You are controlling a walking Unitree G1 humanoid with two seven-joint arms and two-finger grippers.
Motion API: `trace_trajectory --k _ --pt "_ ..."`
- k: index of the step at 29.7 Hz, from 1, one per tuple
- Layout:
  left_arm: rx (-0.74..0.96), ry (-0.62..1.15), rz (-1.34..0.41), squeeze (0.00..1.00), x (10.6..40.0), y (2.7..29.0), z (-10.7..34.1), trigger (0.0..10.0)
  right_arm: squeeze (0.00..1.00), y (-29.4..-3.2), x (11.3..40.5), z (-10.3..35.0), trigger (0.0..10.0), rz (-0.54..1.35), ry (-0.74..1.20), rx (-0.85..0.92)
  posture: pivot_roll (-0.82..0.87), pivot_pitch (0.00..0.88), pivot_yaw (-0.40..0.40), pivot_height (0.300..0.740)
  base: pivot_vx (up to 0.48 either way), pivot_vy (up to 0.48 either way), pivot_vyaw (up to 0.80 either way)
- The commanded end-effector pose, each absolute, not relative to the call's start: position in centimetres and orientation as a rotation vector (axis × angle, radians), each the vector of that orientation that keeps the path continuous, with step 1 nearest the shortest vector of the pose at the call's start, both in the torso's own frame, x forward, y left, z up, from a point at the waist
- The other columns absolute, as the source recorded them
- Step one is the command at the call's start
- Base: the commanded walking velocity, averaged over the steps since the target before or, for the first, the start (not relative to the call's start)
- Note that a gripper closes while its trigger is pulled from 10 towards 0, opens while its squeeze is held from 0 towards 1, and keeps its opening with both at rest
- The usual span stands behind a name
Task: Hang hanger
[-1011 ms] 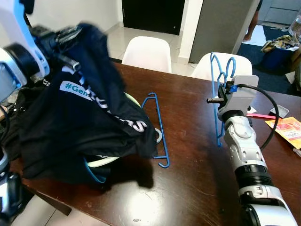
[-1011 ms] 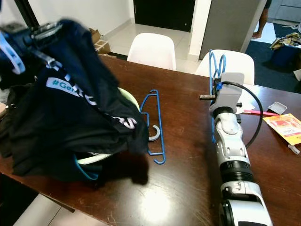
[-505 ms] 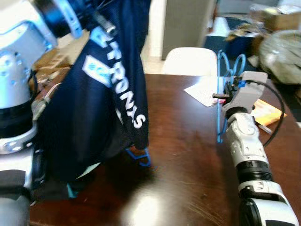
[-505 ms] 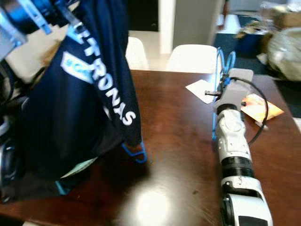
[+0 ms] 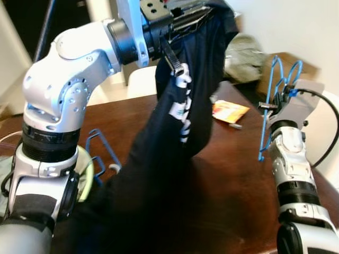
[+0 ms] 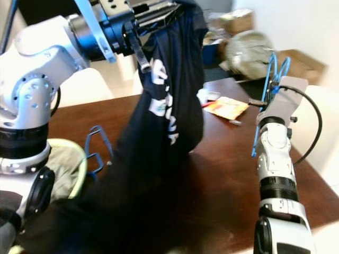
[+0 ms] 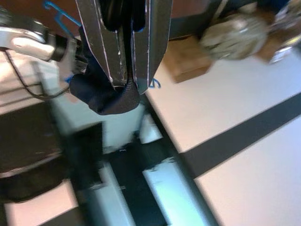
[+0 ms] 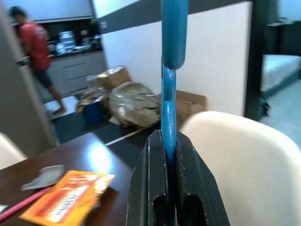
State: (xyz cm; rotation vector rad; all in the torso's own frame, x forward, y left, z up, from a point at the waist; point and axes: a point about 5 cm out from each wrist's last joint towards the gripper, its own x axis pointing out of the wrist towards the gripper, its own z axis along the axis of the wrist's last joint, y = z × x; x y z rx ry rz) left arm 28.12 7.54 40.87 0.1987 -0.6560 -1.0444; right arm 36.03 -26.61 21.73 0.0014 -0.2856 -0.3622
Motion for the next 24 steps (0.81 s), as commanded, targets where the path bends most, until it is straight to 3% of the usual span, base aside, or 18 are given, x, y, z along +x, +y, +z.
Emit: trace_trajectory --k 1,8,16,24 --pt "0.182 -0.671 -1.055 0.00 28.0 7.4 40.6 0.0 0.00 -26.2 36.2 21.7 10.0 -0.348 -0.291 0.021 0.06 0.000 0.069 0.740 0.000 0.000 -0.80" --pt "0.111 -0.748 -1.091 0.00 27.4 7.9 41.3 0.0 0.00 -26.6 36.2 22.2 10.0 -0.356 -0.311 0.036 0.05 0.000 0.069 0.740 0.000 0.000 -0.80" --pt "0.205 -0.812 -1.087 0.00 26.4 9.8 43.2 0.0 0.00 -26.9 36.1 22.2 10.0 -0.371 -0.308 0.025 0.04 0.000 0.066 0.740 0.000 0.000 -0.80" --pt "0.263 -0.708 -0.961 0.00 29.3 10.1 40.0 0.0 0.00 -27.8 35.8 22.3 10.0 -0.350 -0.301 0.011 0.04 0.002 0.055 0.740 0.000 0.000 -0.80"
